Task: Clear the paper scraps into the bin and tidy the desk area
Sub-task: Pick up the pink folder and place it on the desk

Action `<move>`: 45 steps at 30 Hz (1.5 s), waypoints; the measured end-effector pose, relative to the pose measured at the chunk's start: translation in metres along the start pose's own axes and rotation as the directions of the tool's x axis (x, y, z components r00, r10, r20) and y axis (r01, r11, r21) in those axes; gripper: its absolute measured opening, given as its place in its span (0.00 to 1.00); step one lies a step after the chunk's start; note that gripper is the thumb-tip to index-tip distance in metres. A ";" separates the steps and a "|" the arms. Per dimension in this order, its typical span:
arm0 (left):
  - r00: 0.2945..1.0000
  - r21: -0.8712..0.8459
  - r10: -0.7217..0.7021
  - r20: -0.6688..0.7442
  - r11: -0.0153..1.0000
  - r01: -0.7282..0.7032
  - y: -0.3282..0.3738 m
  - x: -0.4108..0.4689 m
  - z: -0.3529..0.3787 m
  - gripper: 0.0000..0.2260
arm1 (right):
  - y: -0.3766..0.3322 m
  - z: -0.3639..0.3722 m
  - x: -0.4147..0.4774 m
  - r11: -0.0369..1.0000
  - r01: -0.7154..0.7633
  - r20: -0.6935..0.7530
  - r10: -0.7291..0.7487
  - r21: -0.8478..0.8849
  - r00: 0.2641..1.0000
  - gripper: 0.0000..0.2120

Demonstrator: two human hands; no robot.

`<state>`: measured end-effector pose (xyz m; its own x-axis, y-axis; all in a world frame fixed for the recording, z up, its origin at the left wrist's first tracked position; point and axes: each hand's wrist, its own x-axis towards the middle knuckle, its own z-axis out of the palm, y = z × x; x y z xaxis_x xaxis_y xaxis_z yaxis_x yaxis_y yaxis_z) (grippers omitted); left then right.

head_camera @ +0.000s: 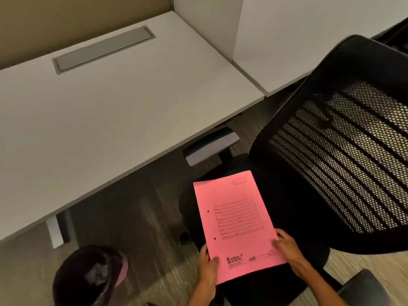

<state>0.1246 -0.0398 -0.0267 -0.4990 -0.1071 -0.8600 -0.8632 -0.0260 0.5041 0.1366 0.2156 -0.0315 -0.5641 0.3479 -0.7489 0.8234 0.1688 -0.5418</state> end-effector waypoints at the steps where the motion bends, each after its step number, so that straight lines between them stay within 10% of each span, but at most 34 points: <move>1: 1.000 0.006 0.012 0.012 1.000 -0.013 0.002 -0.003 -0.005 0.21 | 0.000 0.002 -0.006 0.999 0.011 -0.004 -0.011 0.036 1.000 0.14; 17: 0.962 -0.170 0.270 0.042 0.951 -0.259 0.067 -0.063 -0.094 0.26 | -0.080 0.027 -0.095 0.908 0.220 -0.021 -0.227 0.356 0.974 0.15; 29: 0.885 -0.190 0.447 -0.133 0.865 -0.465 0.160 -0.093 -0.164 0.14 | -0.203 0.066 -0.114 0.868 0.360 0.202 -0.443 0.343 0.874 0.17; 45: 0.823 -0.182 0.503 -0.263 0.812 -0.555 0.234 -0.140 -0.267 0.24 | -0.349 0.132 -0.151 0.817 0.546 0.508 -0.554 0.183 0.659 0.29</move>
<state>0.0129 -0.2958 0.2331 -0.8252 -0.3625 -0.4332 -0.4104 -0.1422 0.9007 -0.0732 -0.0179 0.2203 -0.8601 -0.3323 -0.3871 0.3536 0.1588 -0.9218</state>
